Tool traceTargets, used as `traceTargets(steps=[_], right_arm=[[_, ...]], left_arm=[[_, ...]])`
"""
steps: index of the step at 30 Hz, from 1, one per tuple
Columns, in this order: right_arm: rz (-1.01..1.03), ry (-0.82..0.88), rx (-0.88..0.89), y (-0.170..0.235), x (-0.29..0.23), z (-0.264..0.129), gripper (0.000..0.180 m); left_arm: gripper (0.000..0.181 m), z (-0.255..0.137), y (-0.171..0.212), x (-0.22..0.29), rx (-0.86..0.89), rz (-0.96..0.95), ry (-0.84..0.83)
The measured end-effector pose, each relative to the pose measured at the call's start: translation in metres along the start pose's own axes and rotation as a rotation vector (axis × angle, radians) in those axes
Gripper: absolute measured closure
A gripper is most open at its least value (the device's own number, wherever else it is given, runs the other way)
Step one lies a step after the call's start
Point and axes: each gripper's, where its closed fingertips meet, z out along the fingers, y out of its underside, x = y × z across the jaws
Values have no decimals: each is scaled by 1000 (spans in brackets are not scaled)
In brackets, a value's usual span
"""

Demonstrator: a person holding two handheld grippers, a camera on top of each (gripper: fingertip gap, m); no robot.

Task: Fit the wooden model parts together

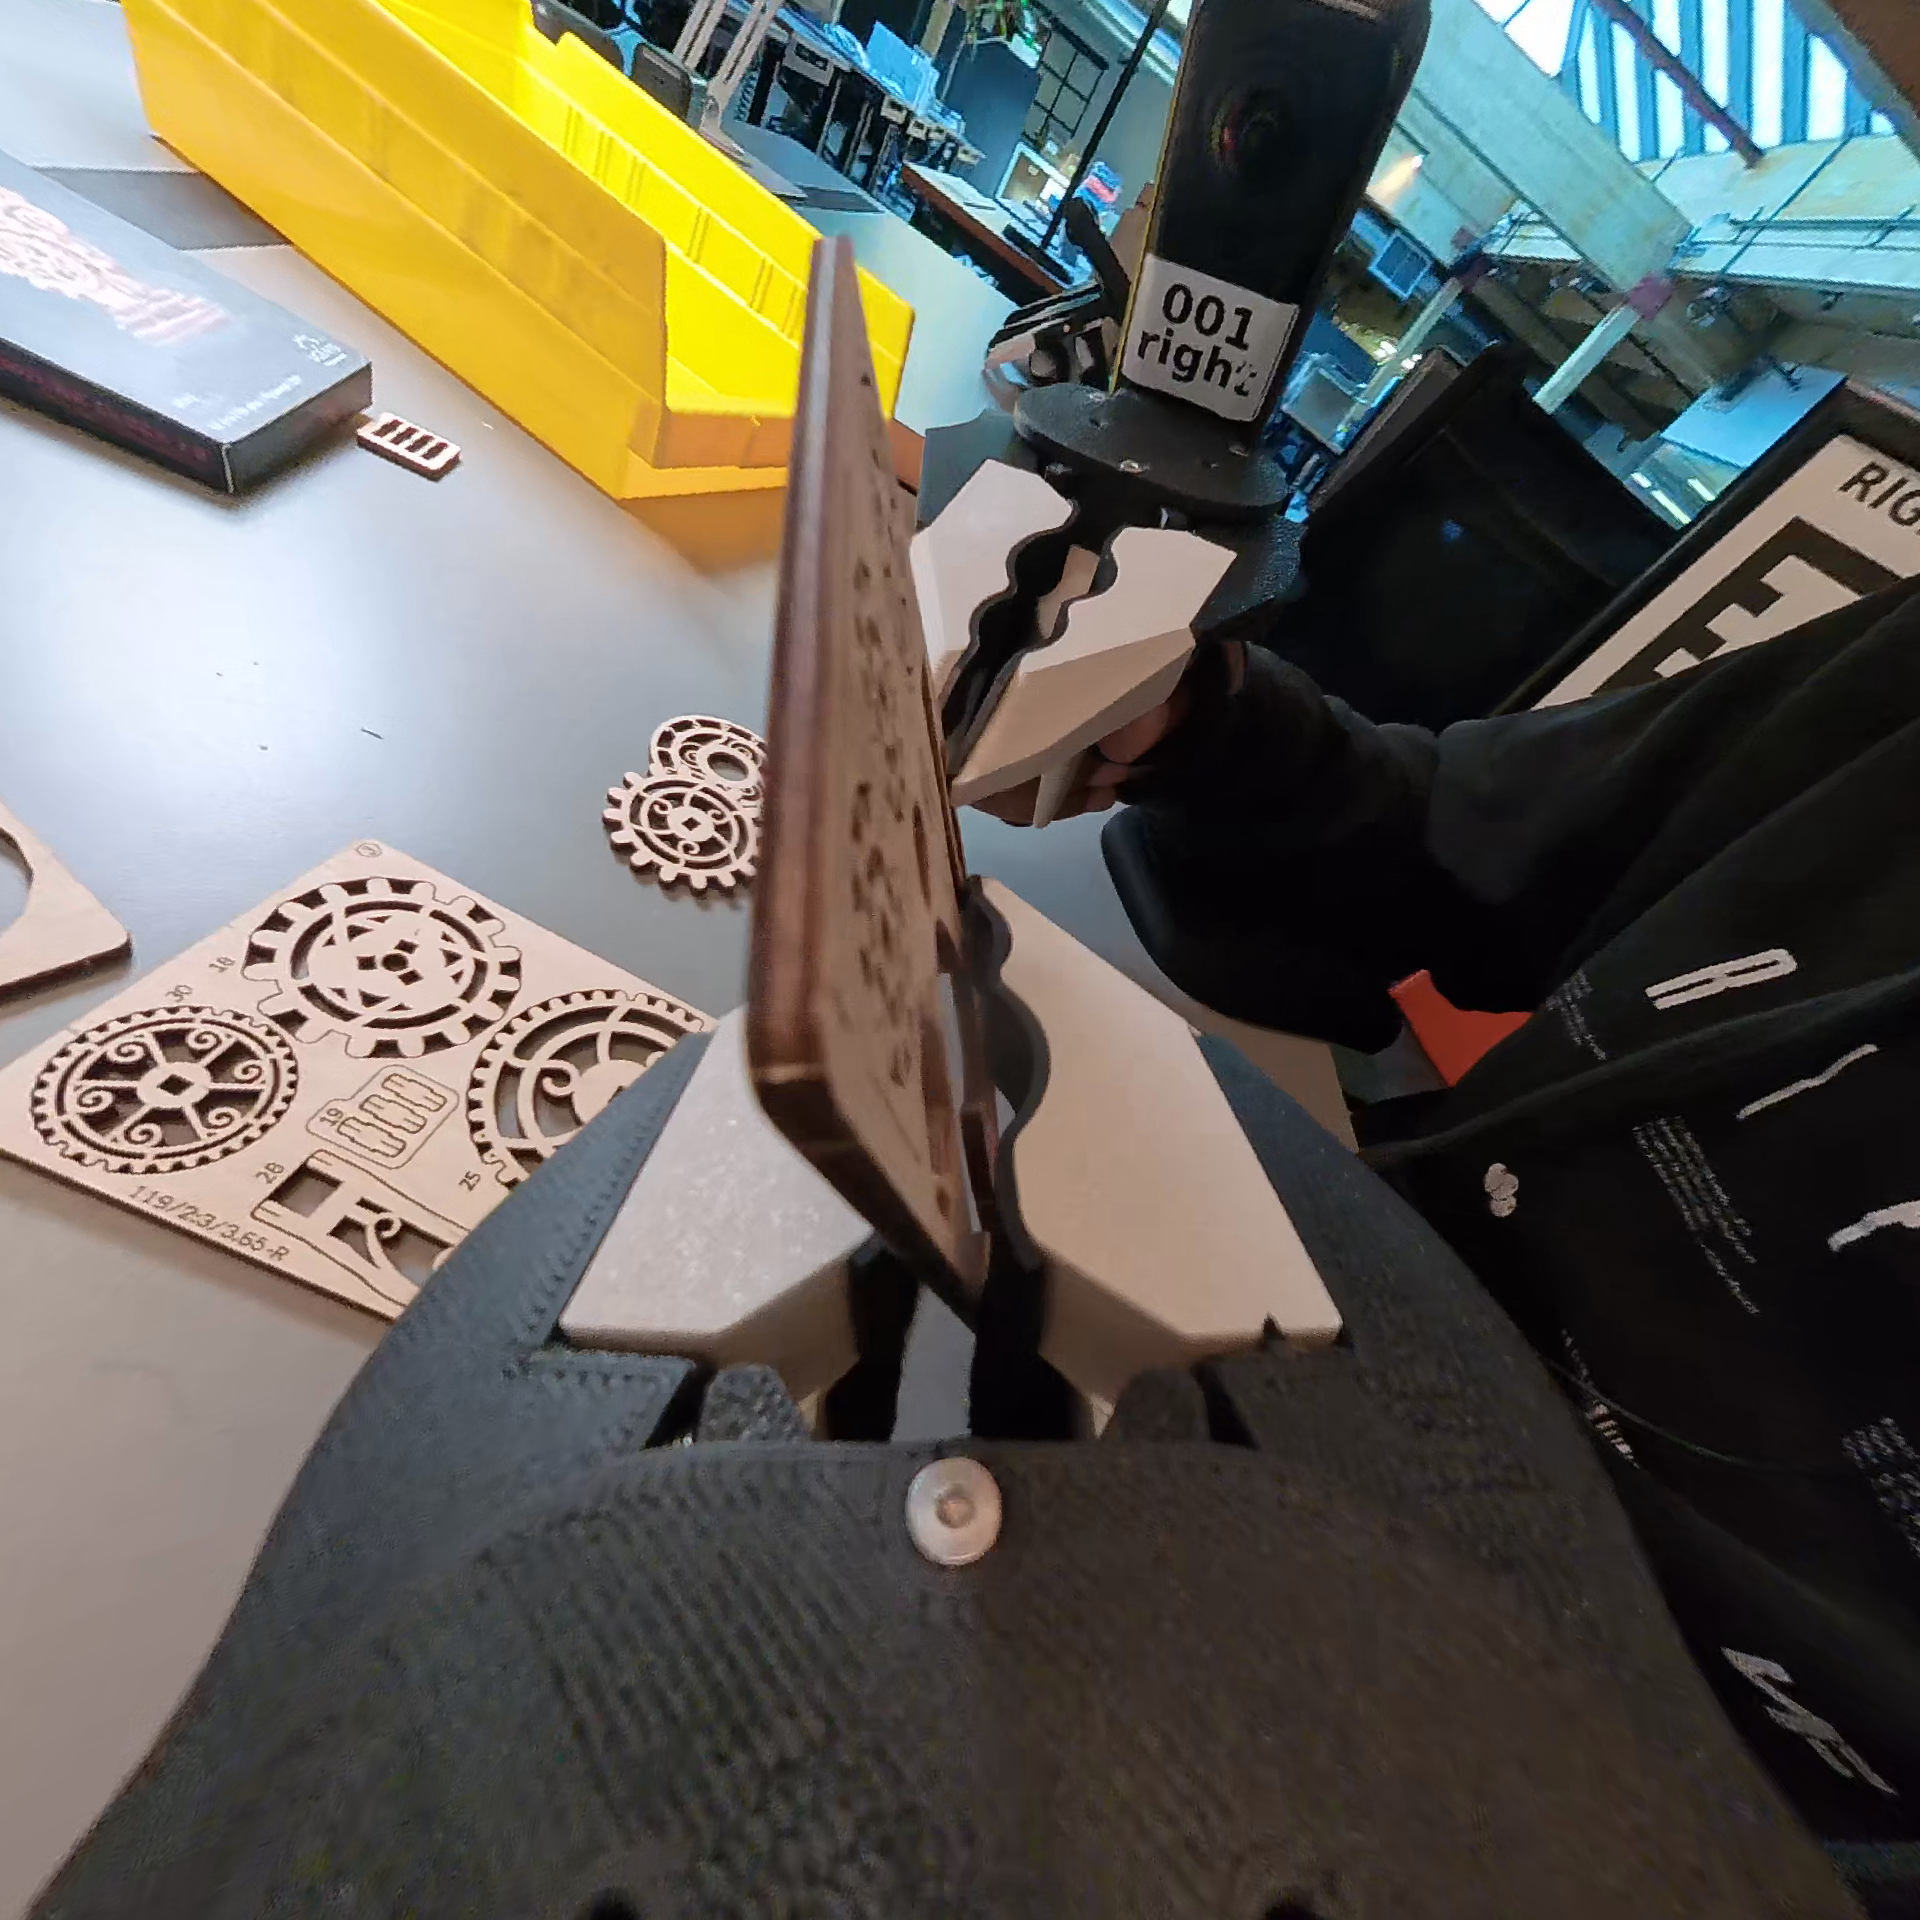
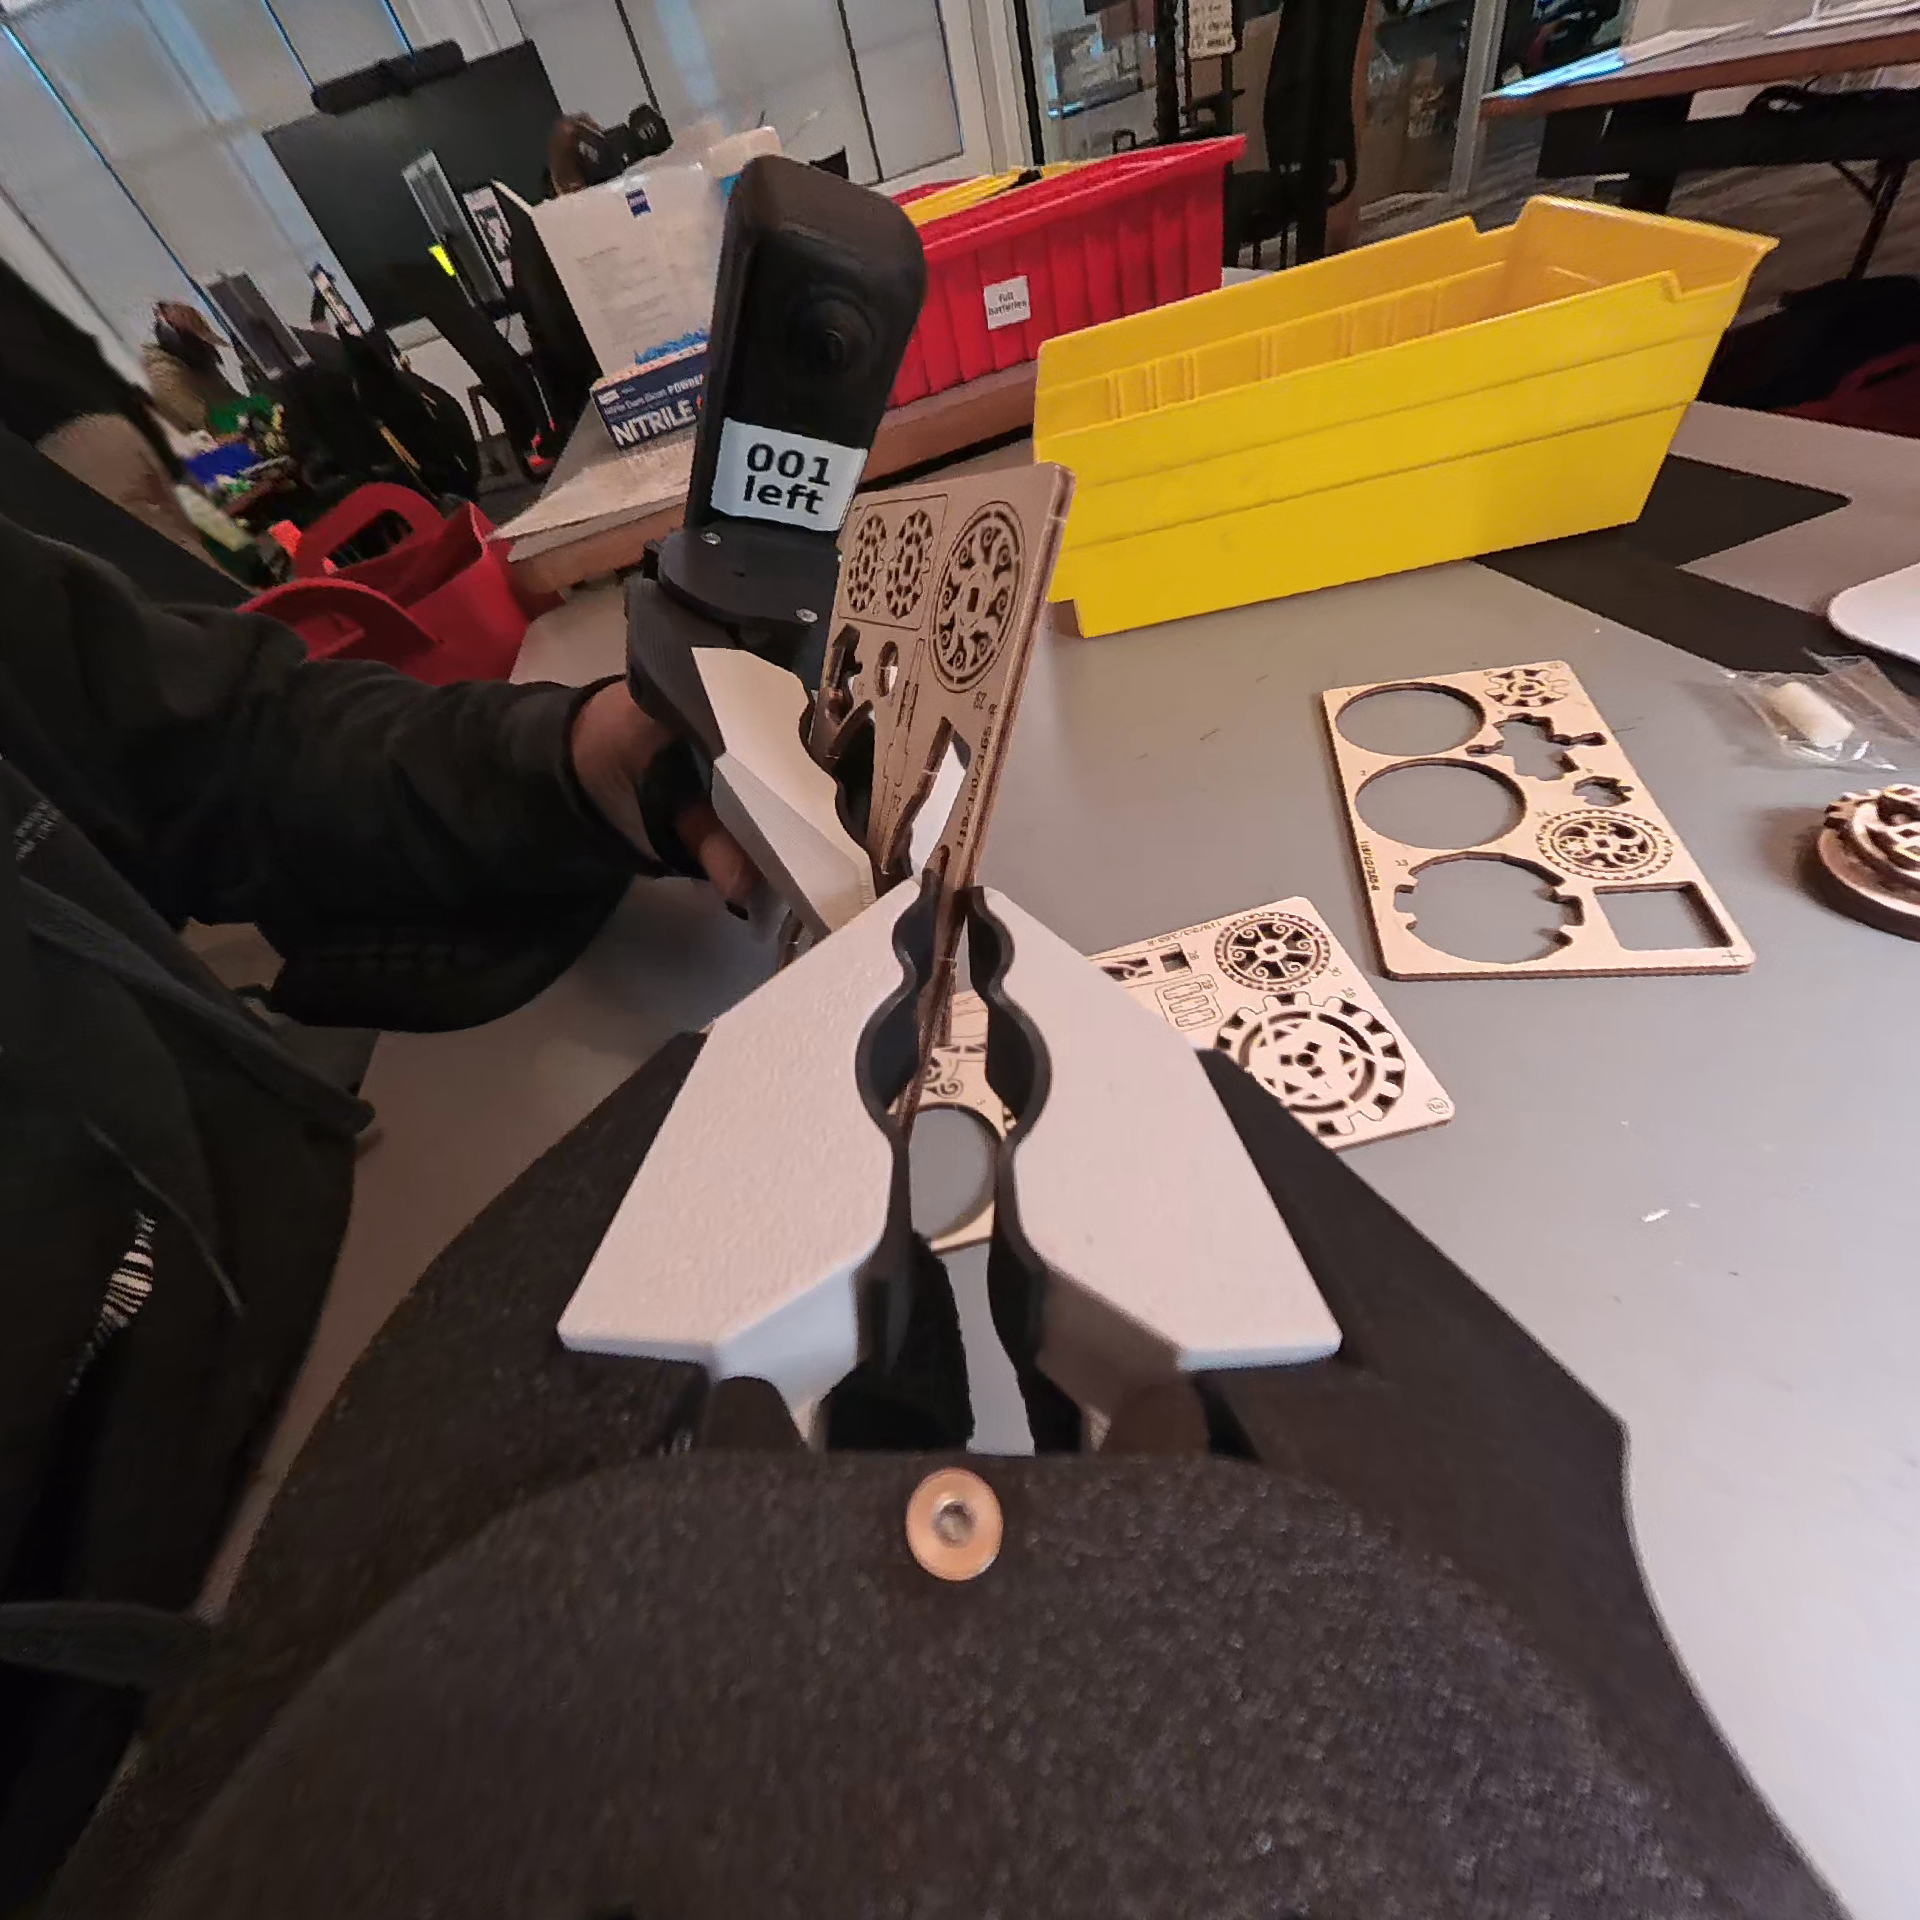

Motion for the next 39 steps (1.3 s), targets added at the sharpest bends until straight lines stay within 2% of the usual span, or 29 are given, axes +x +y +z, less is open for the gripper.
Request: traceTargets(steps=[3, 8, 10, 13, 16, 18, 20, 22, 25, 29, 31, 39], right_arm=[[-58, 49, -11, 1, 5, 0, 178], [-142, 100, 48, -11, 1, 0, 177], [-108, 56, 83, -15, -3, 0, 176], [-31, -5, 140, -22, -3, -7, 165], [-9, 52, 181, -29, 16, -23, 163], [-43, 138, 82, -14, 35, -28, 164], [-76, 182, -138, 21, 48, -26, 165], [-58, 161, -326, 57, 46, -19, 163], [-68, 133, -478, 87, 37, -5, 160], [-122, 168, -561, 94, 39, 7, 166], [-172, 219, -618, 97, 45, 8, 178], [-210, 209, -634, 94, 37, 10, 179]], left_arm=[[179, 1, -1, -1, 9, 6, -20], [179, -3, -10, 3, 69, -68, 42], [180, -4, -12, 6, 85, -85, 79], [179, -10, -14, -3, 112, -101, 81], [179, -31, -31, -16, 214, -145, 80], [179, -48, -40, -33, 267, -166, 41], [179, -63, -41, -47, 259, -215, 14], [179, -75, -34, -60, 199, -288, -9], [178, -94, -16, -69, 89, -384, -5], [178, -112, 9, -74, -39, -430, 4], [178, -118, 20, -77, -97, -443, -10], [176, -125, 56, -67, -332, -437, -44]])
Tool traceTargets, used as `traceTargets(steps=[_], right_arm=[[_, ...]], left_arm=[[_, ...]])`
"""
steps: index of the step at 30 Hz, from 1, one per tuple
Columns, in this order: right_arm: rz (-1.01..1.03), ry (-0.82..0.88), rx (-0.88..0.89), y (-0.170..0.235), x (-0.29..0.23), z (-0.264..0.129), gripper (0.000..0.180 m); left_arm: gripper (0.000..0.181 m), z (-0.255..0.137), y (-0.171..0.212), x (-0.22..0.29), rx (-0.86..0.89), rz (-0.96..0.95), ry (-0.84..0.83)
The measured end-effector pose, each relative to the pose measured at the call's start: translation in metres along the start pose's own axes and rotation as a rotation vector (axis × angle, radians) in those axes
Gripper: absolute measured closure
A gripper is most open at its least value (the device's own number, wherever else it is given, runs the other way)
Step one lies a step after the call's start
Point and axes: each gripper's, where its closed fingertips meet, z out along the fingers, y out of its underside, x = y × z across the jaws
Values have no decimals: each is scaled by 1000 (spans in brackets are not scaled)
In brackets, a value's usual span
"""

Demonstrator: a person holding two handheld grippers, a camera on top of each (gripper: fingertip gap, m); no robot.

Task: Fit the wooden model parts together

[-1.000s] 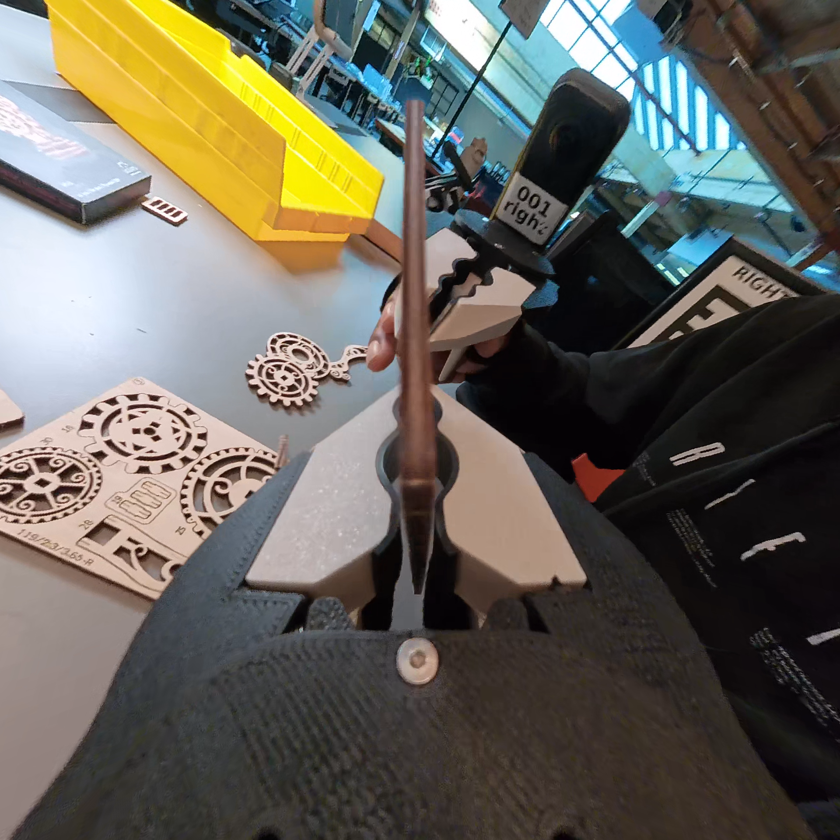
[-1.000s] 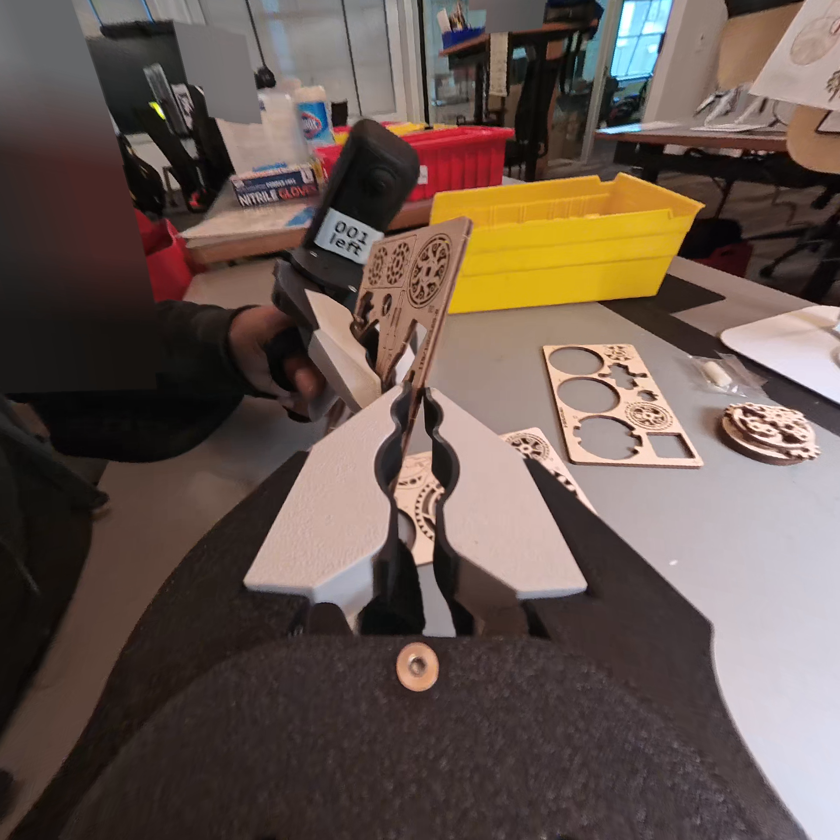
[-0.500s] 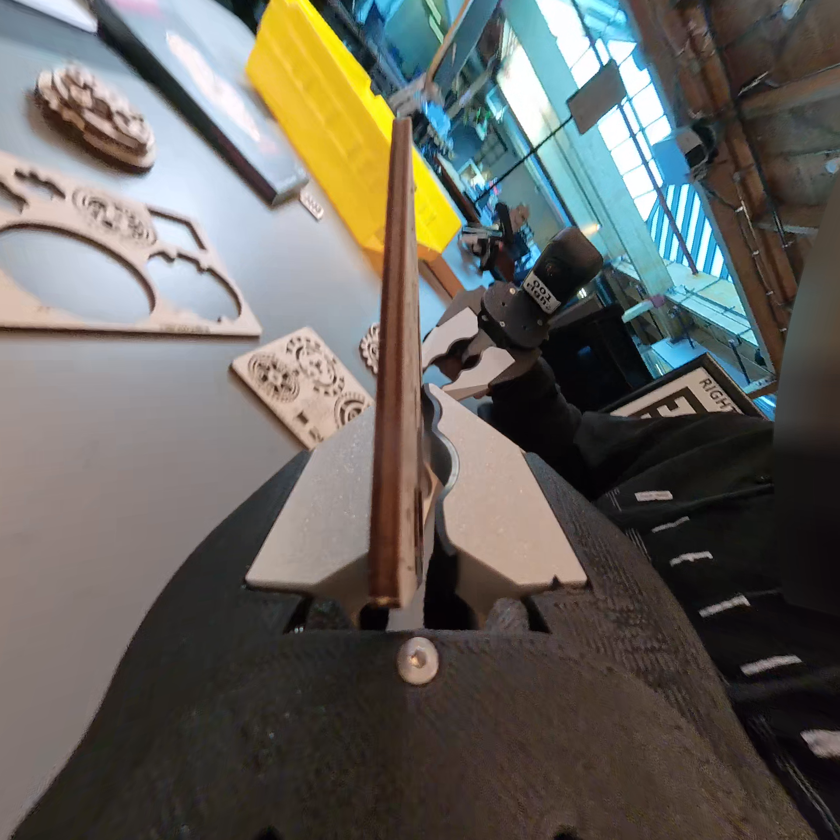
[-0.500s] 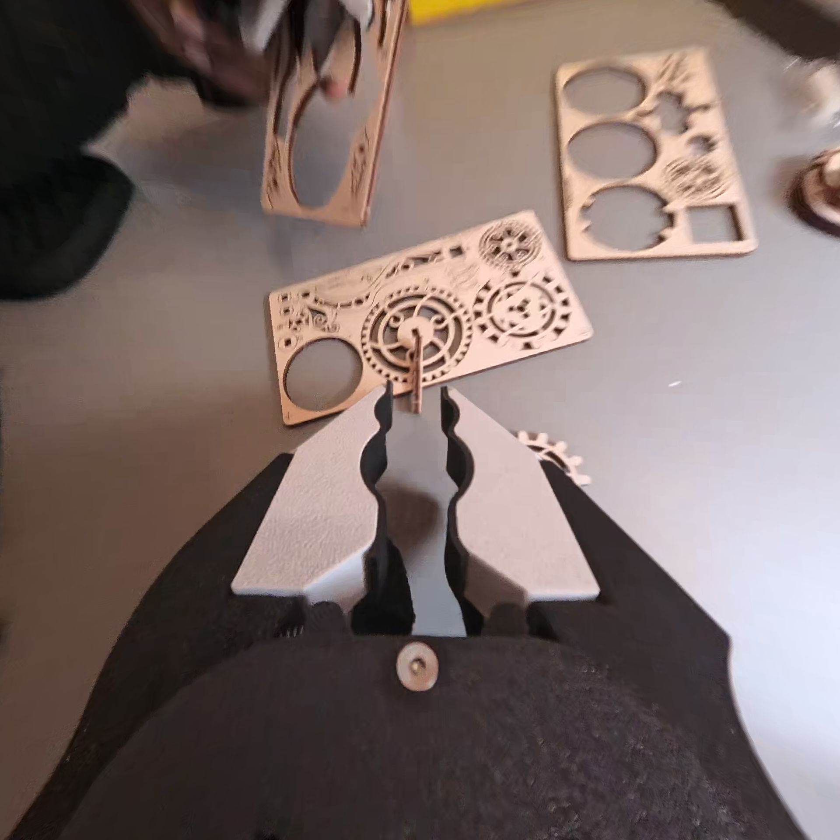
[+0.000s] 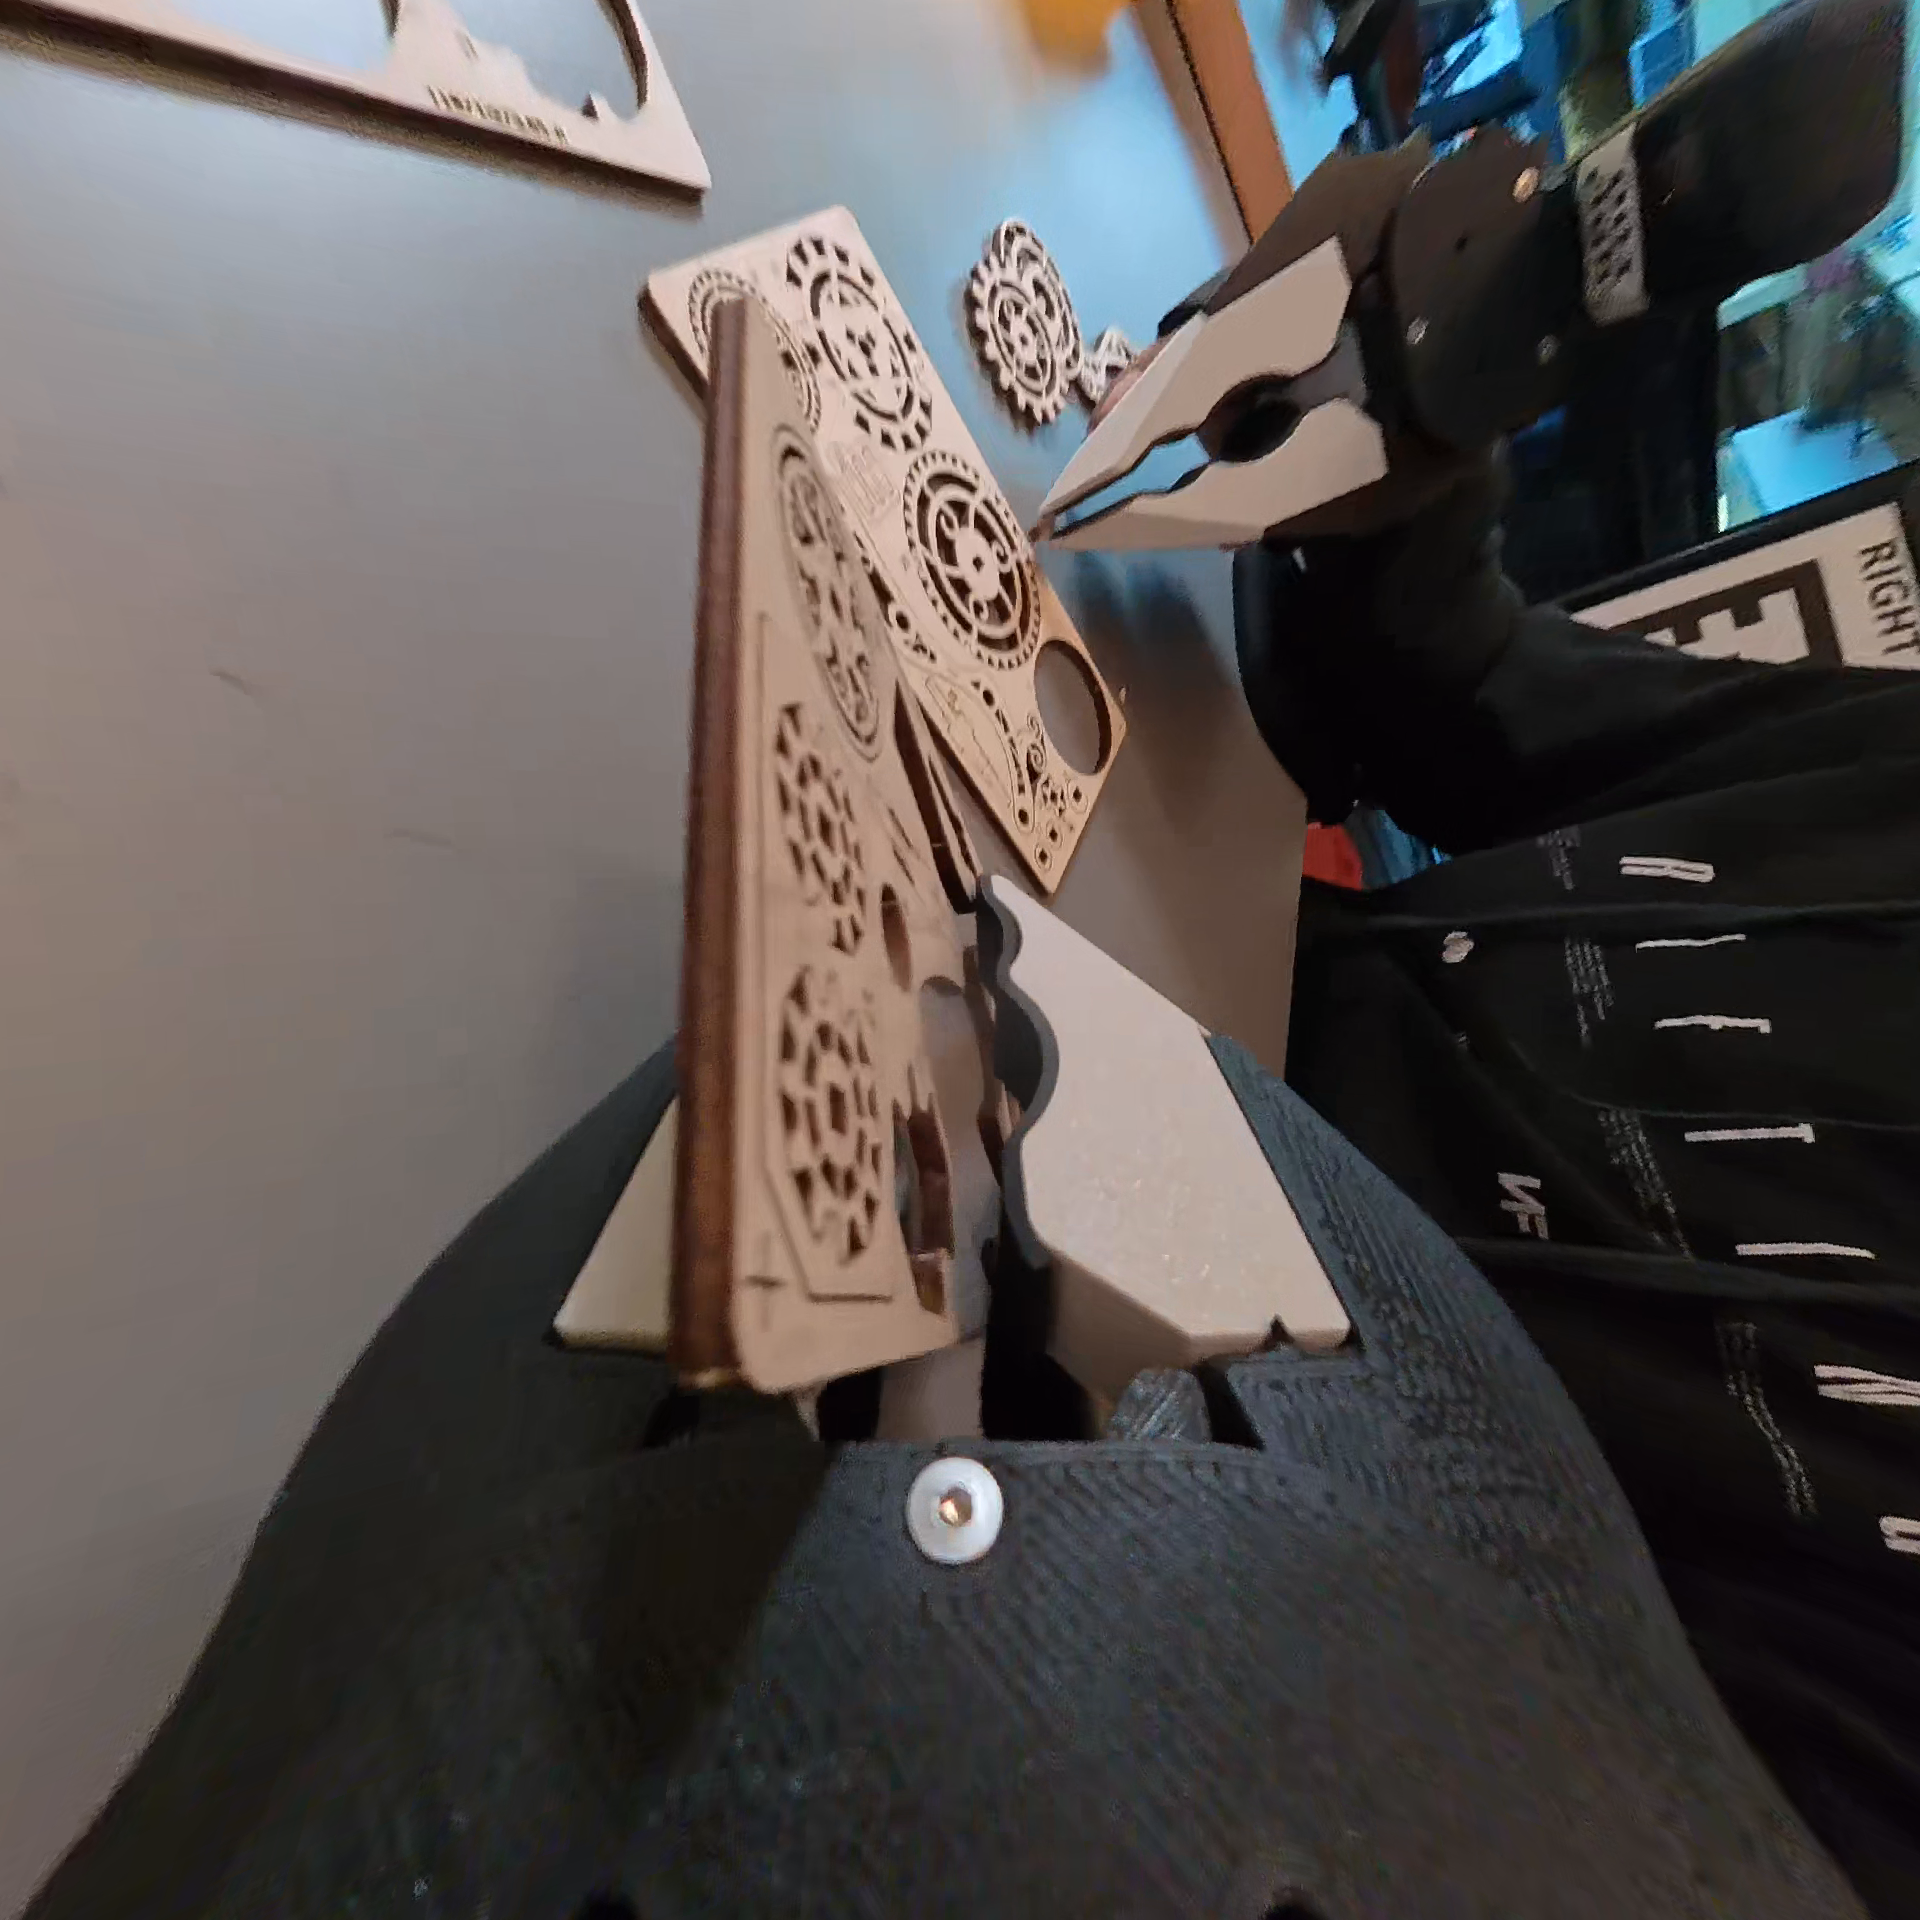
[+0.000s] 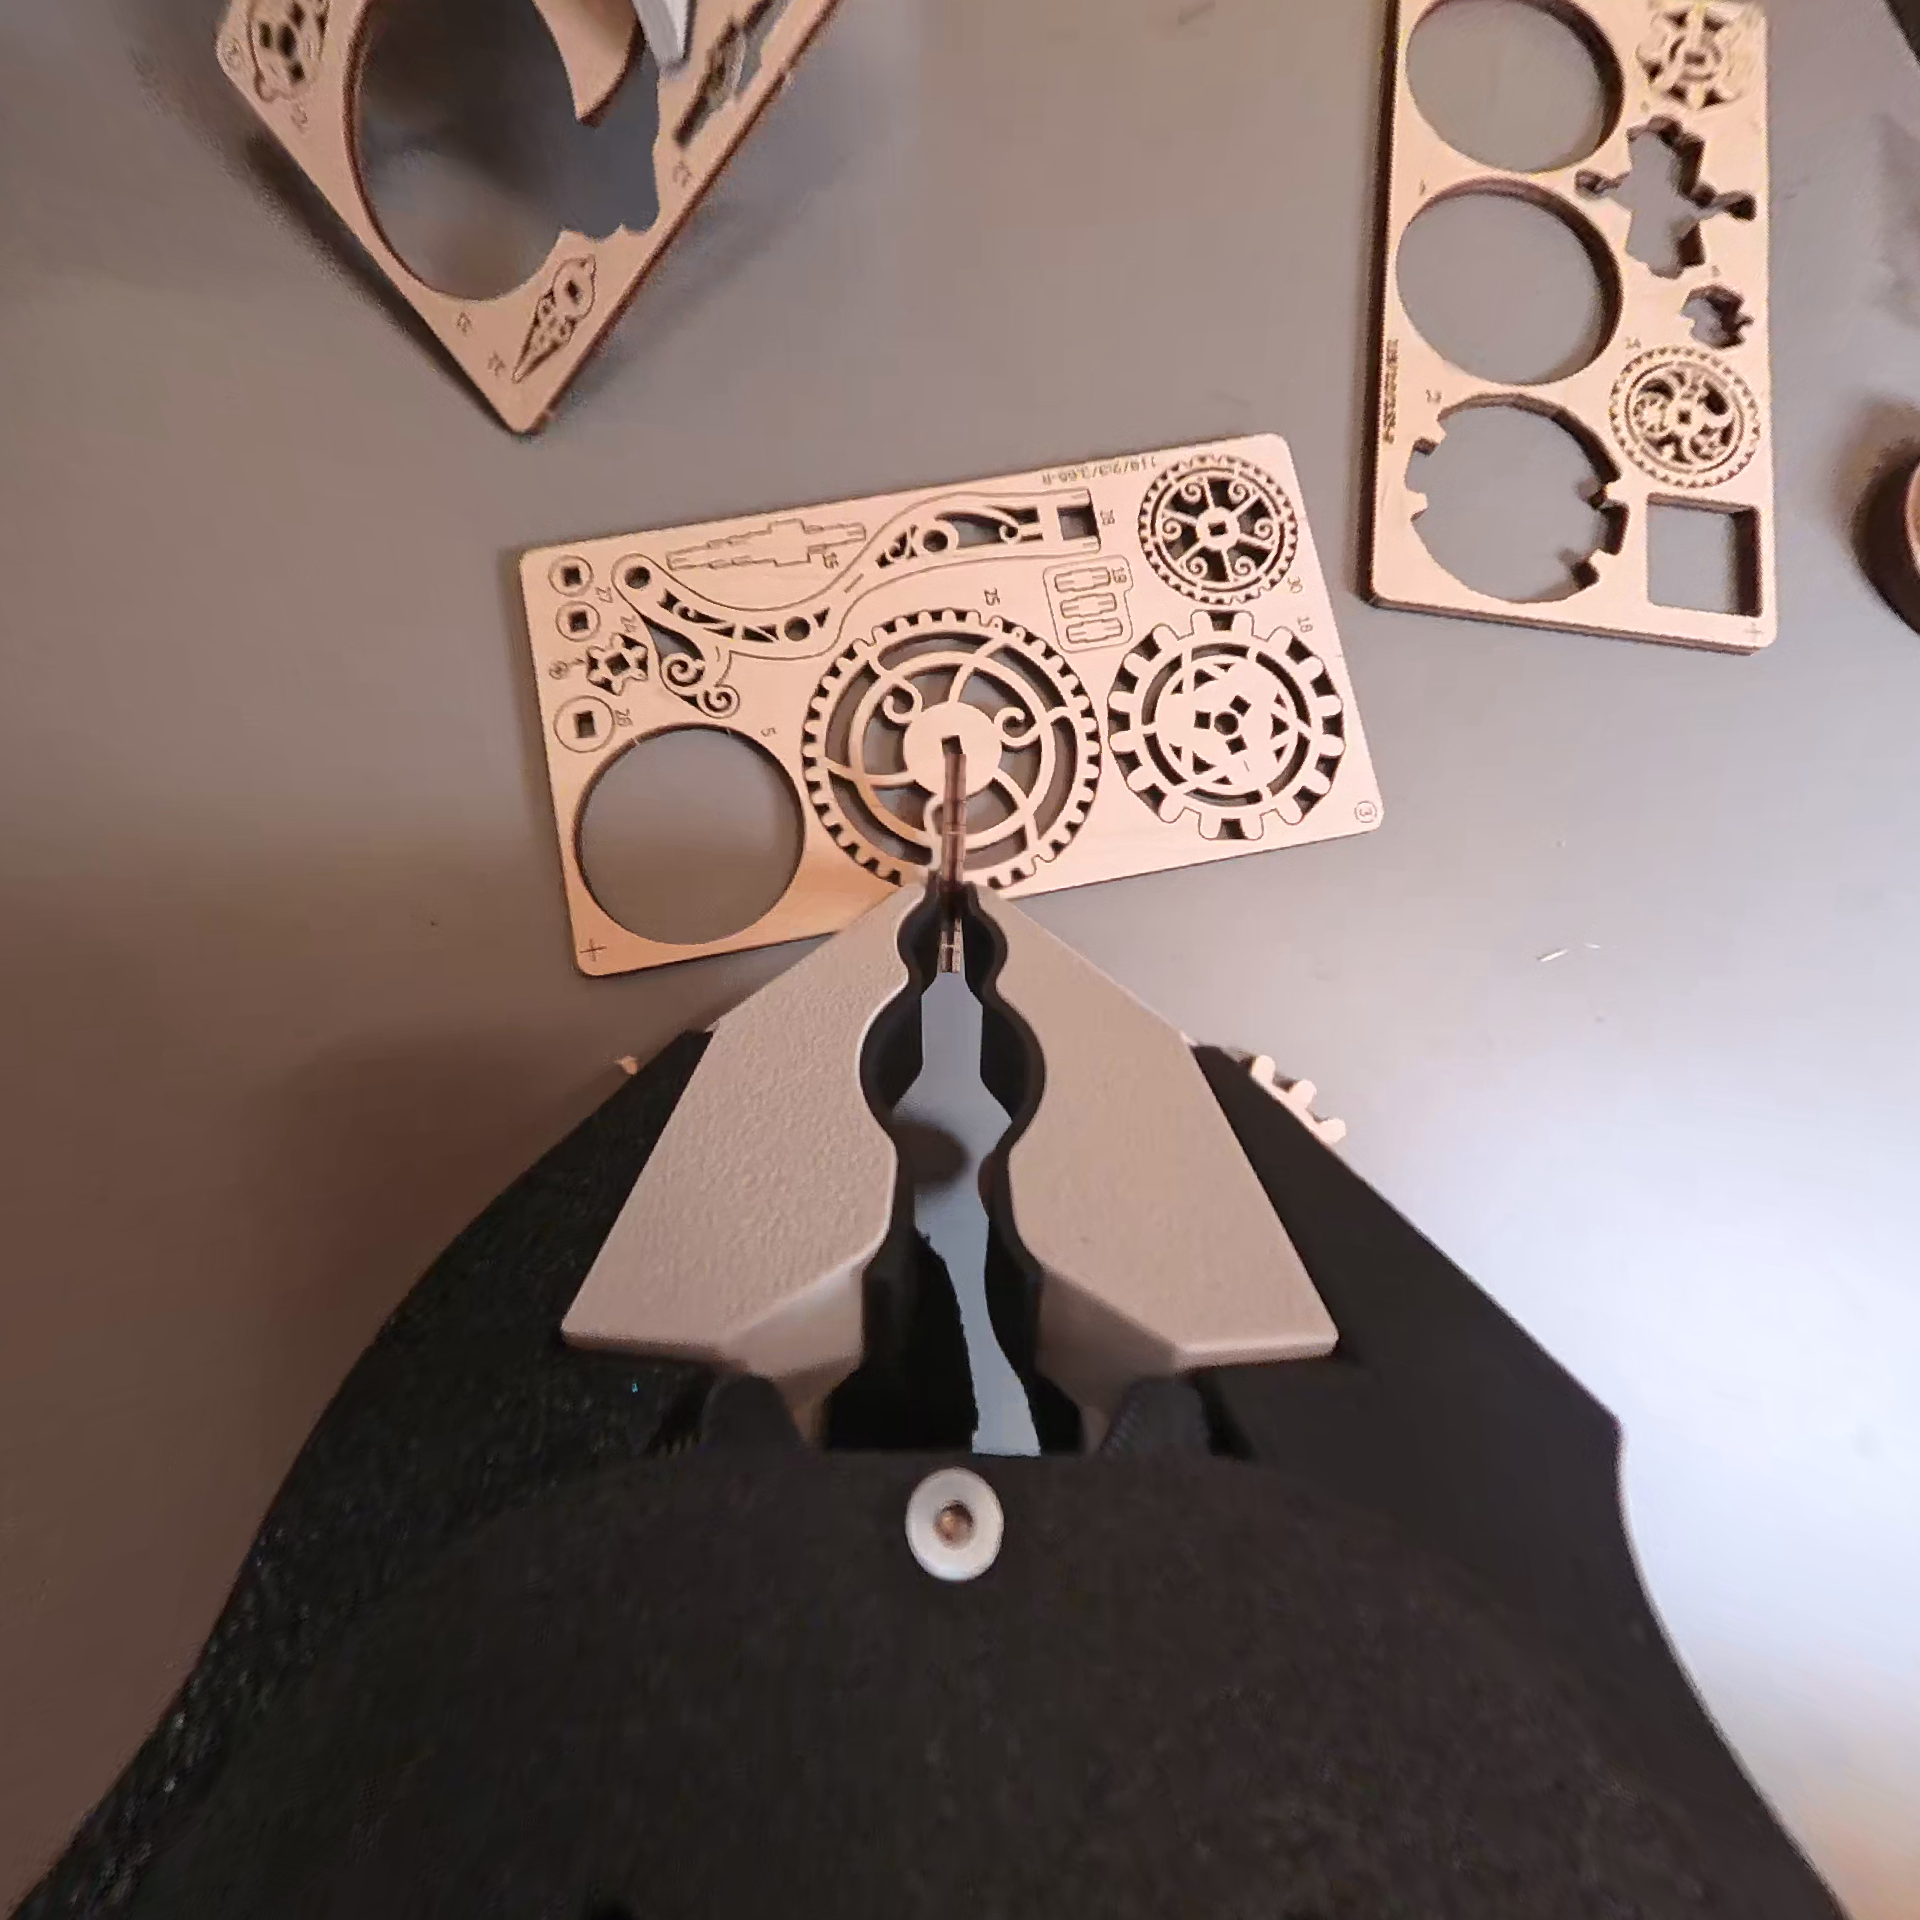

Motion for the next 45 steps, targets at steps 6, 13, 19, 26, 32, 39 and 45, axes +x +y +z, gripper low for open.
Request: traceTargets(steps=[6, 13, 19, 26, 32, 39, 45], right_arm=[[21, 22, 81, -7, 3, -29, 179], [124, 17, 153, 18, 2, -57, 179], [209, 35, 336, 9, 8, -75, 179], [330, -7, 534, -22, 25, -81, 179], [343, -89, 664, -42, 23, -80, 179], [331, -141, 673, -40, 21, -69, 179], [264, -143, 665, -38, 14, -70, 179]], left_arm=[[152, -15, 23, -11, -56, -32, -108], [99, -56, 49, -17, 14, 1, -362], [96, -89, 43, -5, 208, 238, -553], [113, -50, 50, 8, 50, 321, -263], [106, -68, 54, -6, -246, 382, -453], [99, -79, 78, -21, -515, 511, -590], [85, -102, 58, -24, -264, 621, -671]])
